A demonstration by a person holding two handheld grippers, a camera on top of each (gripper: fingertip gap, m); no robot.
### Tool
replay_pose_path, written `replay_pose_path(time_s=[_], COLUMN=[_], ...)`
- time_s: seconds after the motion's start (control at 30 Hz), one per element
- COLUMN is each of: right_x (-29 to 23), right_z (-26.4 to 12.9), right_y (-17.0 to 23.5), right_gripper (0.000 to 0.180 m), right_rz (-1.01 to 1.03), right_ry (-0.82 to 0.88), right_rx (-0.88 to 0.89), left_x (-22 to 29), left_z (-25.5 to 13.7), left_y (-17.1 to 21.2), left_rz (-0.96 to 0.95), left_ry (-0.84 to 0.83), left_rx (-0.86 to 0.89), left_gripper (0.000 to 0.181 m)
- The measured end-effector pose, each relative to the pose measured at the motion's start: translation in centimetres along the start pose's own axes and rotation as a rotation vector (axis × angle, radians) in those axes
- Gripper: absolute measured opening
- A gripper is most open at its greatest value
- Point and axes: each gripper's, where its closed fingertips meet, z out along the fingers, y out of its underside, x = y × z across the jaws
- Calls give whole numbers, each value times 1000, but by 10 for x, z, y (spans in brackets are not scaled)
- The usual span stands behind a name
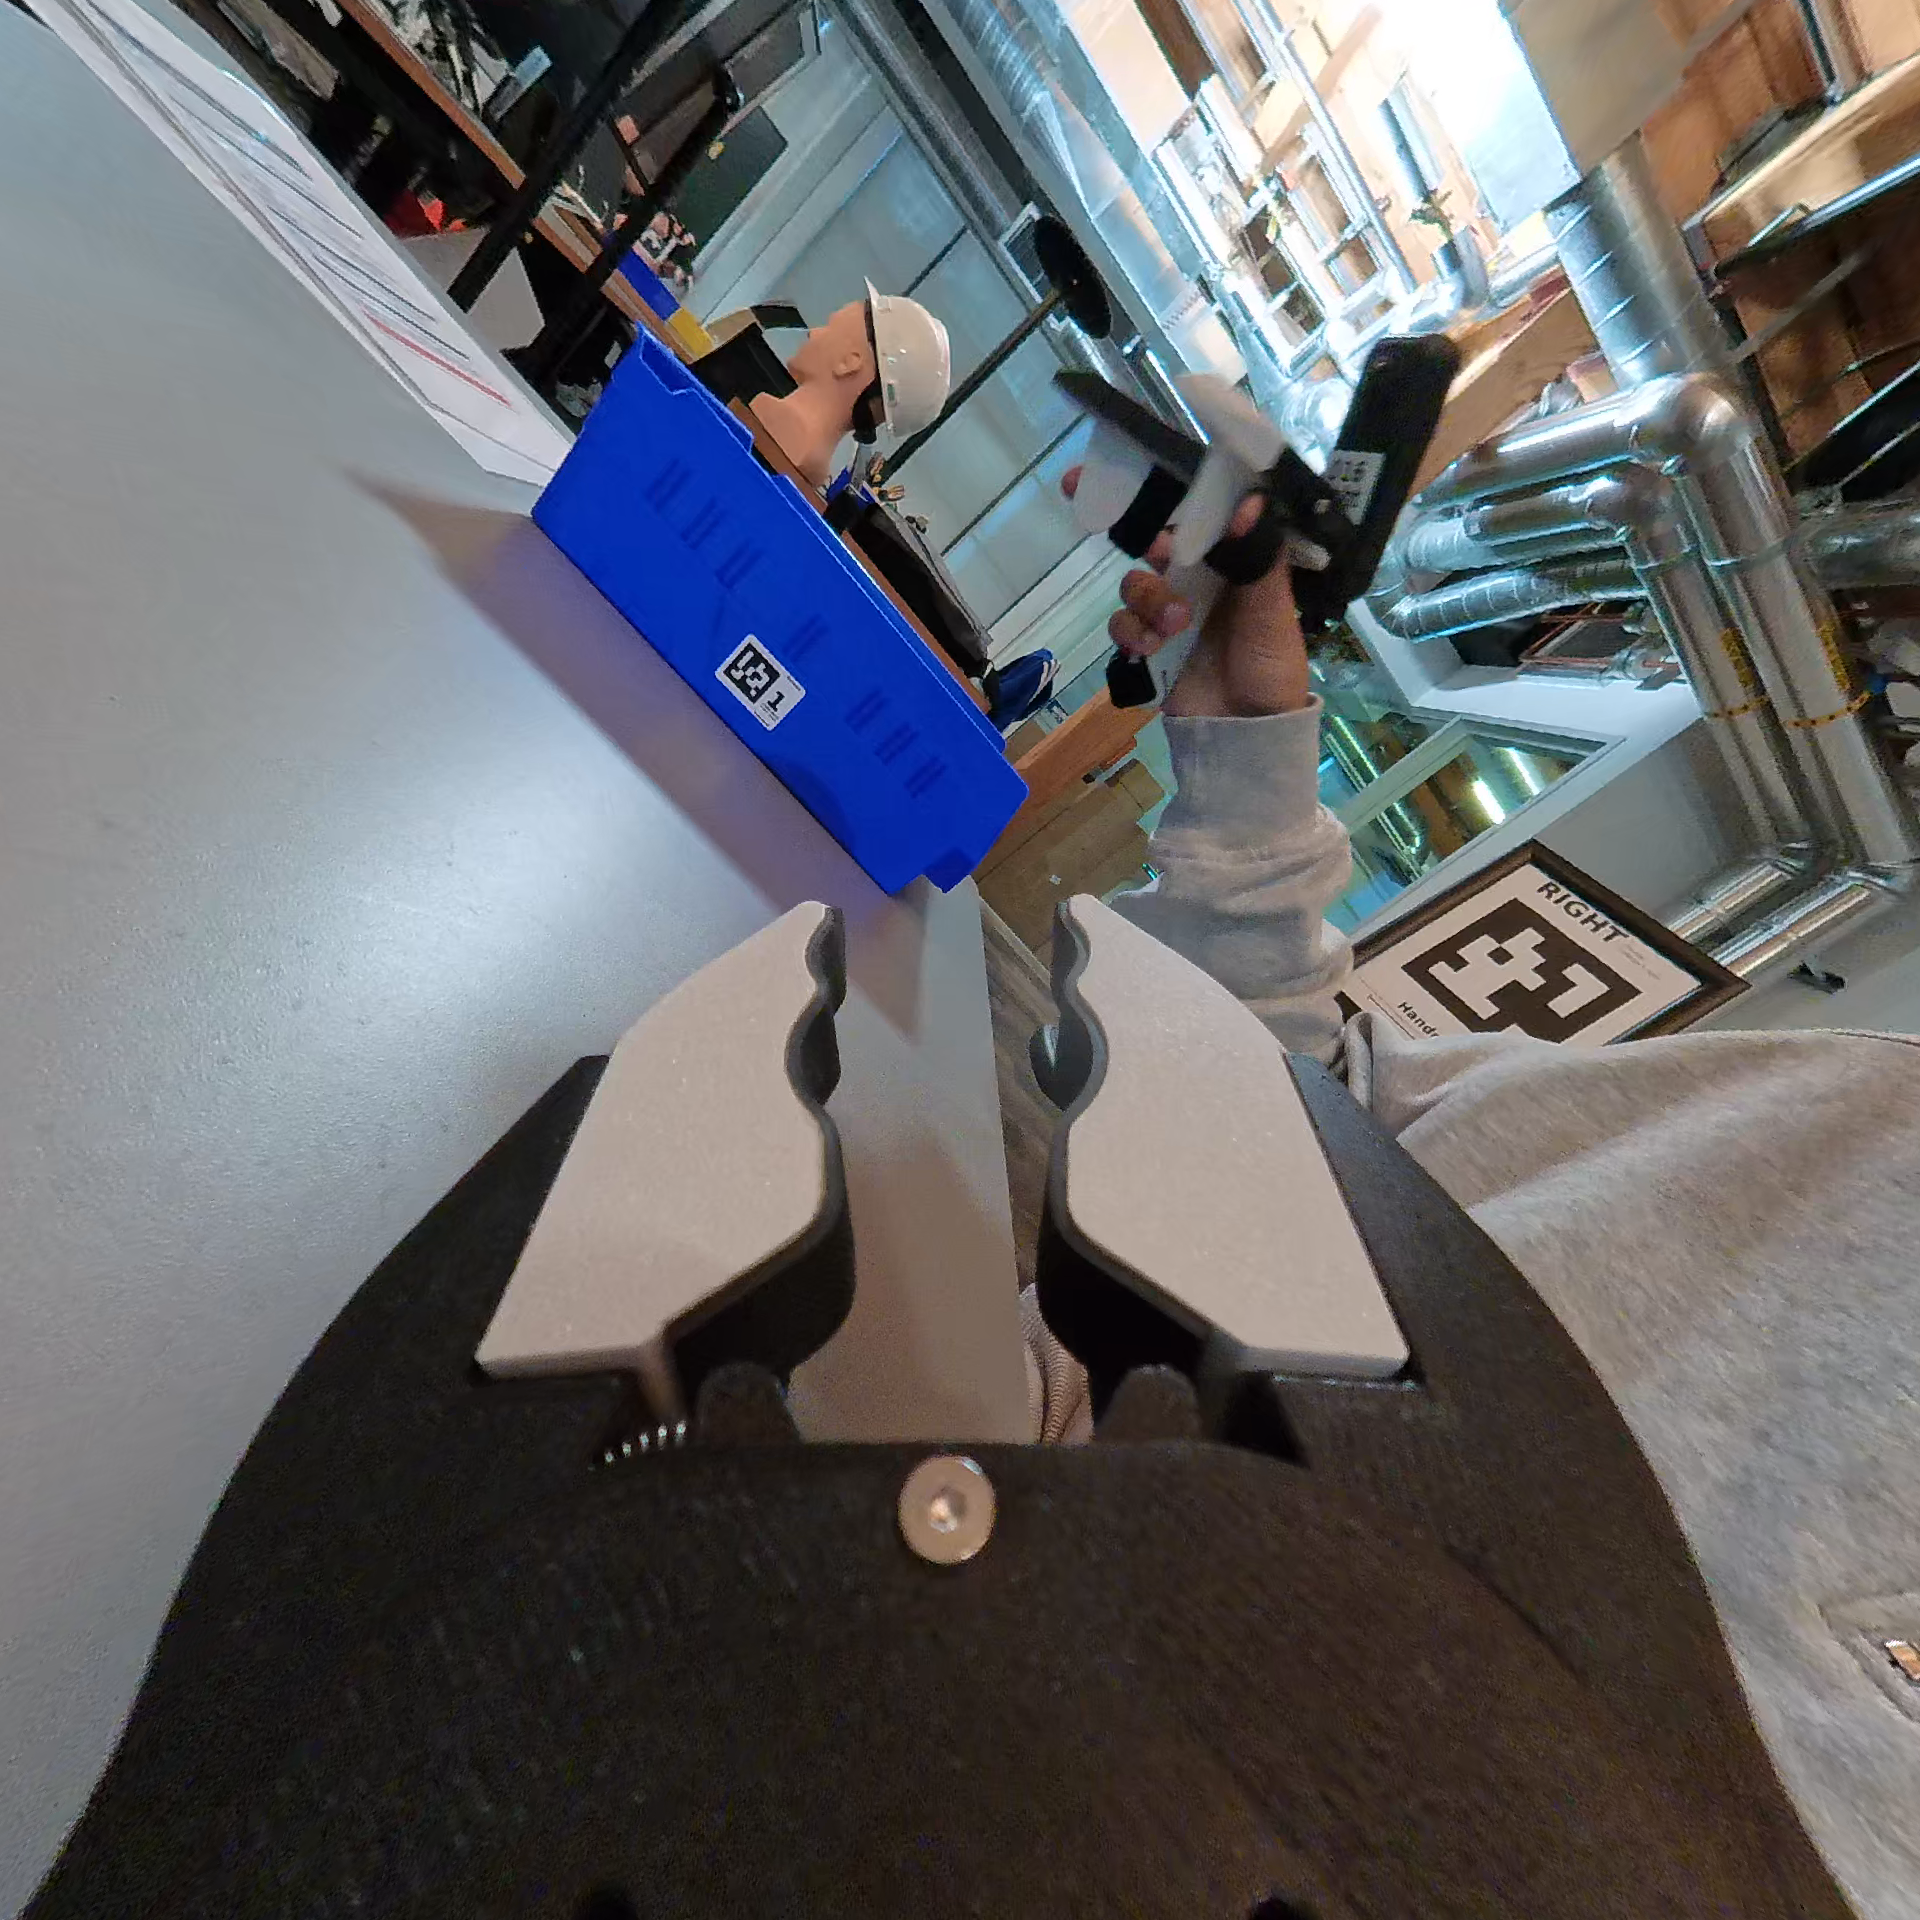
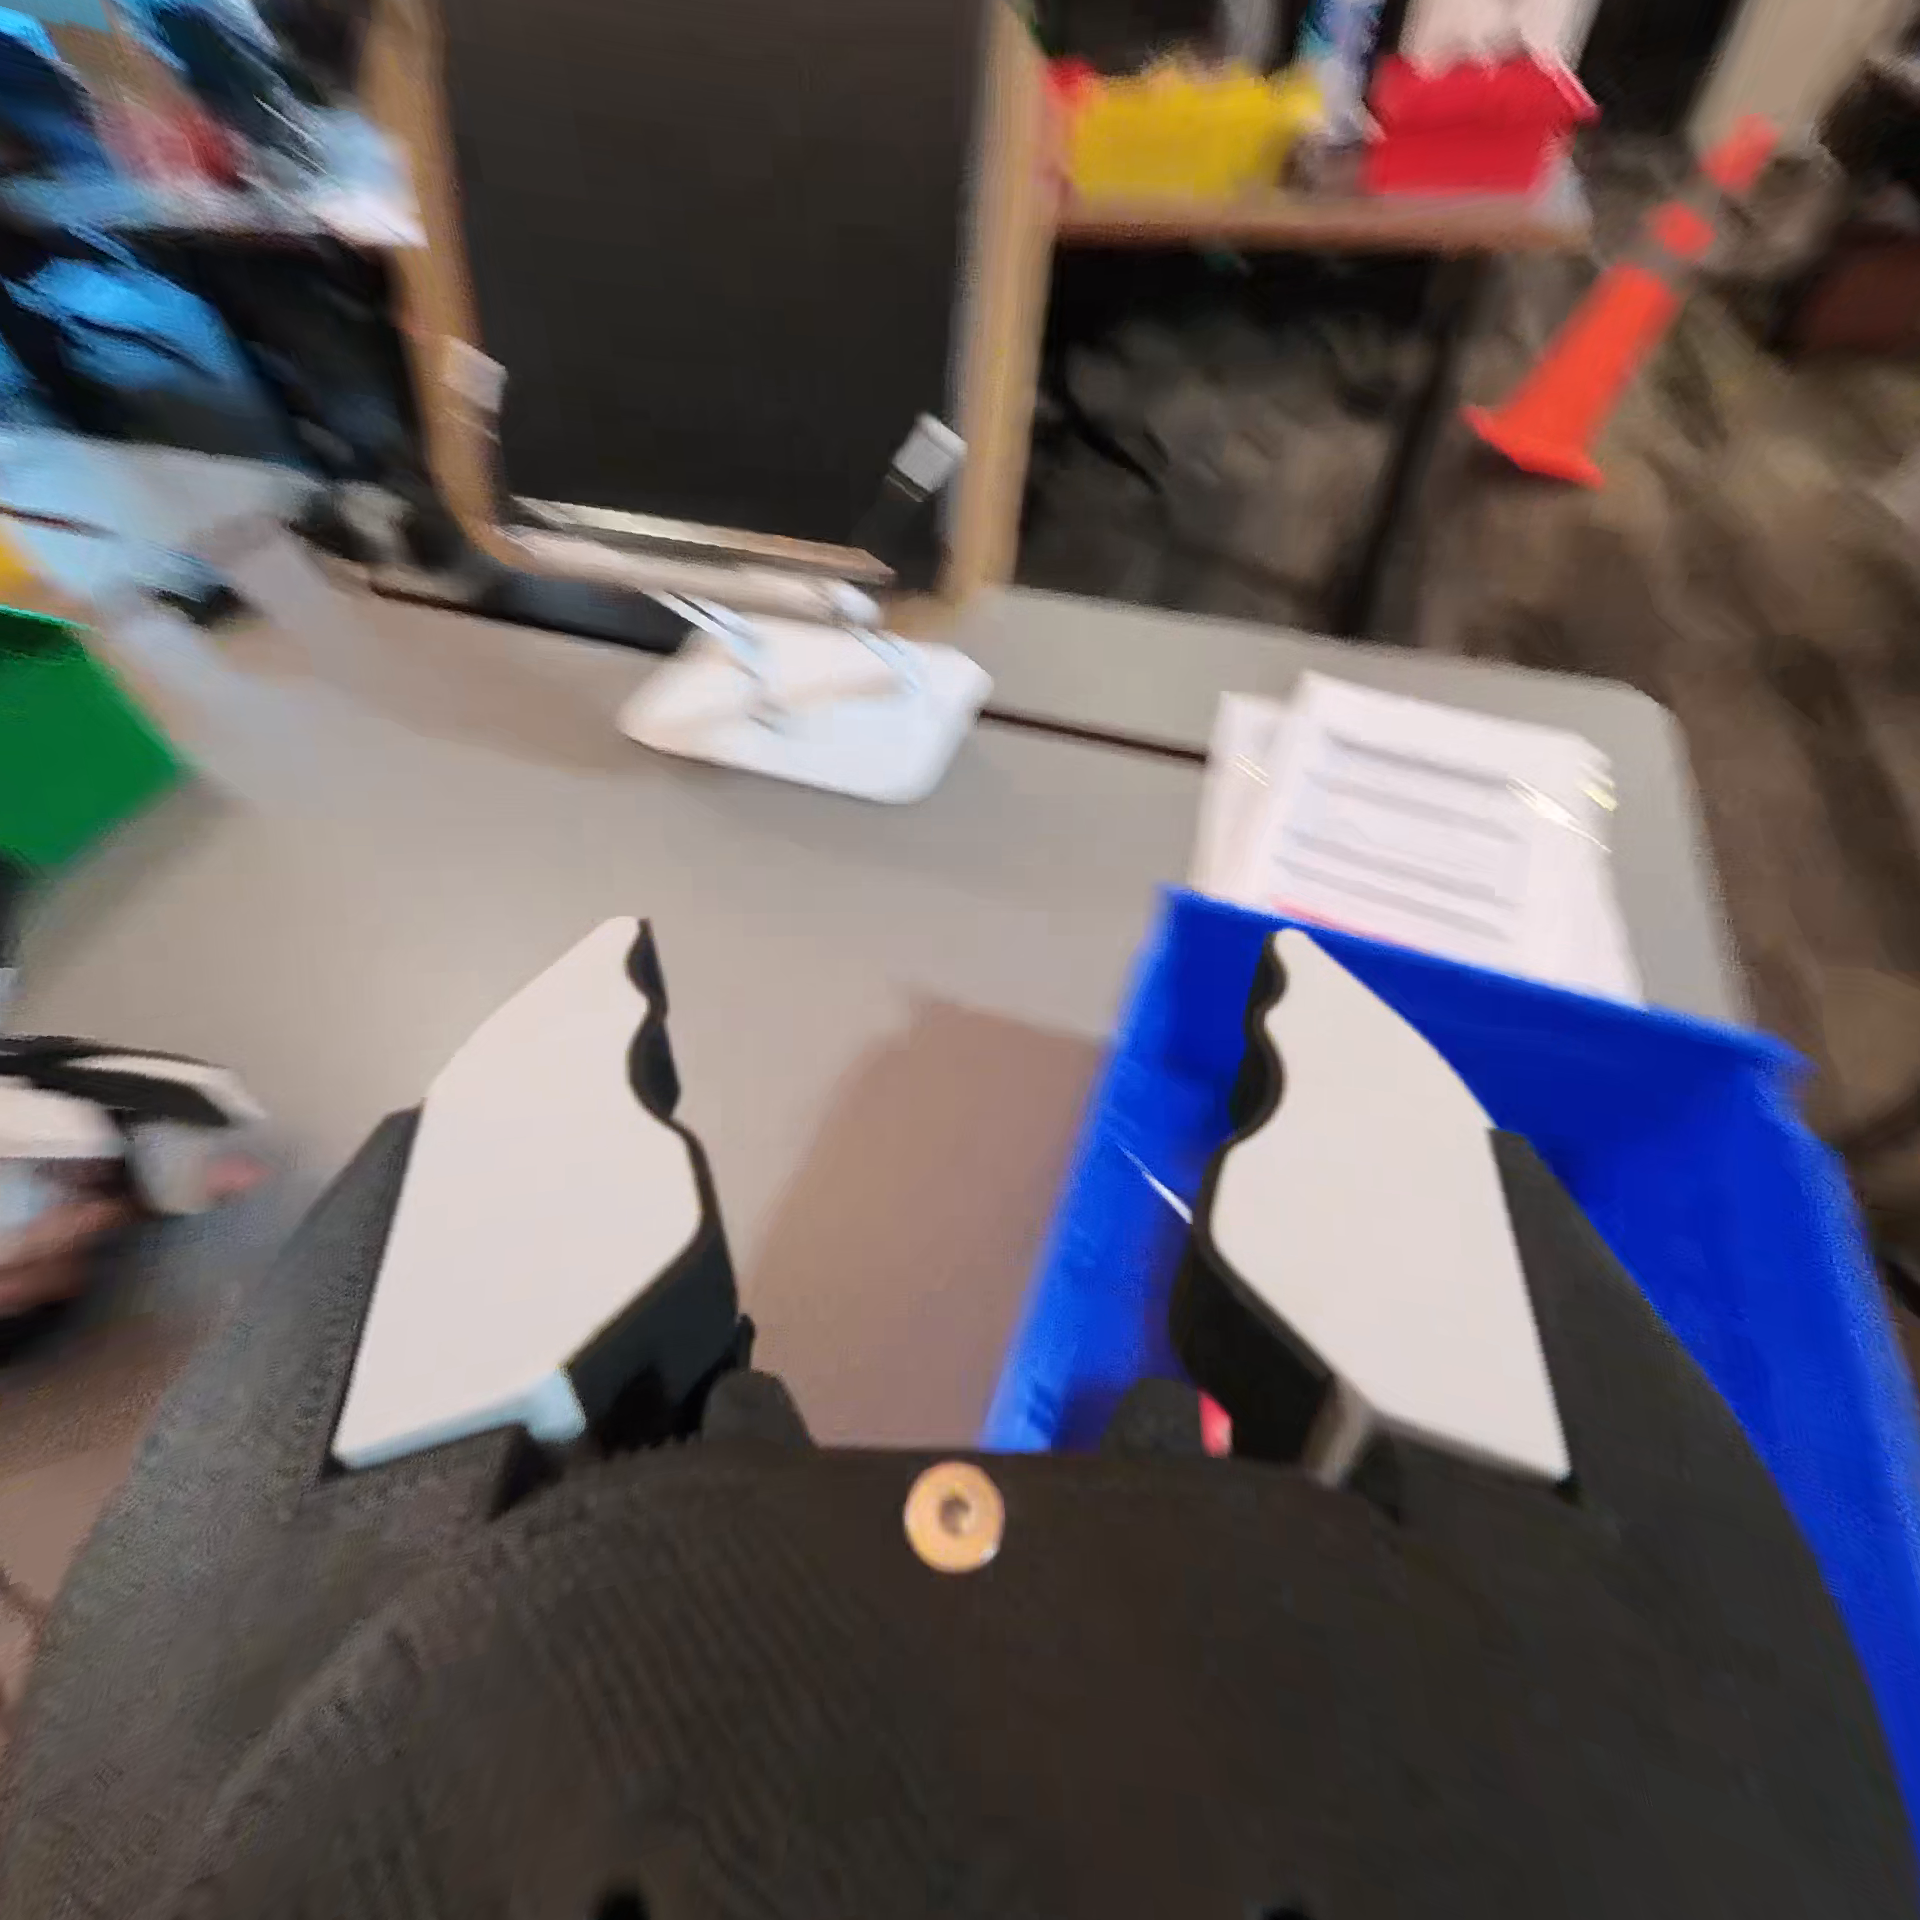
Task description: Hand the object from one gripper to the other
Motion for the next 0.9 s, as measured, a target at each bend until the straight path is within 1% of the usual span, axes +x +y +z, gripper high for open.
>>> replay_pose_path(time_s=[0.07, 0.17, 0.27, 0.3, 0.33, 0.37, 0.43, 0.47, 0.53, 0.6, 0.67, 0.73, 0.8, 0.83, 0.9], right_x=[-57, -141, -221, -240, -254, -263, -273, -276, -276, -272, -269, -269, -270, -271, -273], right_z=[9, 25, 42, 50, 59, 68, 84, 89, 93, 94, 93, 92, 92, 92, 92], right_y=[-16, -13, 25, 44, 65, 88, 127, 140, 147, 145, 147, 147, 148, 150, 152], right_gripper=[98, 63, 36, 24, 6, 0, 0, 0, 0, 2, 2, 5, 7, 7, 8], right_rz=[1, 16, 47, 52, 50, 49, 53, 50, 31, 16, 29, 48, 53, 49, 39], right_ry=[-179, -415, -651, -701, -724, -728, -743, -760, -785, -781, -779, -793, -803, -807, -815], right_rx=[106, 217, 205, 179, 145, 108, 33, -8, -53, -31, -36, -44, -49, -55, -69], left_x=[0, 5, 17, 22, 26, 31, 39, 42, 42, 34, 20, 16, 14, 12, 7], left_z=[-1, -5, -17, -24, -33, -44, -74, -93, -138, -188, -251, -312, -356, -373, -405], left_y=[-1, -9, -33, -45, -58, -72, -104, -121, -151, -169, -180, -188, -185, -180, -172], left_rz=[9, 49, 116, 144, 175, 212, 302, 345, 410, 460, 458, 421, 330, 287, 229], left_ry=[-9, -7, -29, -47, -72, -104, -207, -282, -460, -651, -893, -1076, -1155, -1176, -1247], left_rx=[1, 6, 31, 44, 58, 73, 119, 146, 187, 173, 160, 223, 267, 272, 283], left_gripper=[38, 41, 41, 39, 37, 34, 30, 29, 29, 35, 41, 42, 49, 56, 59])
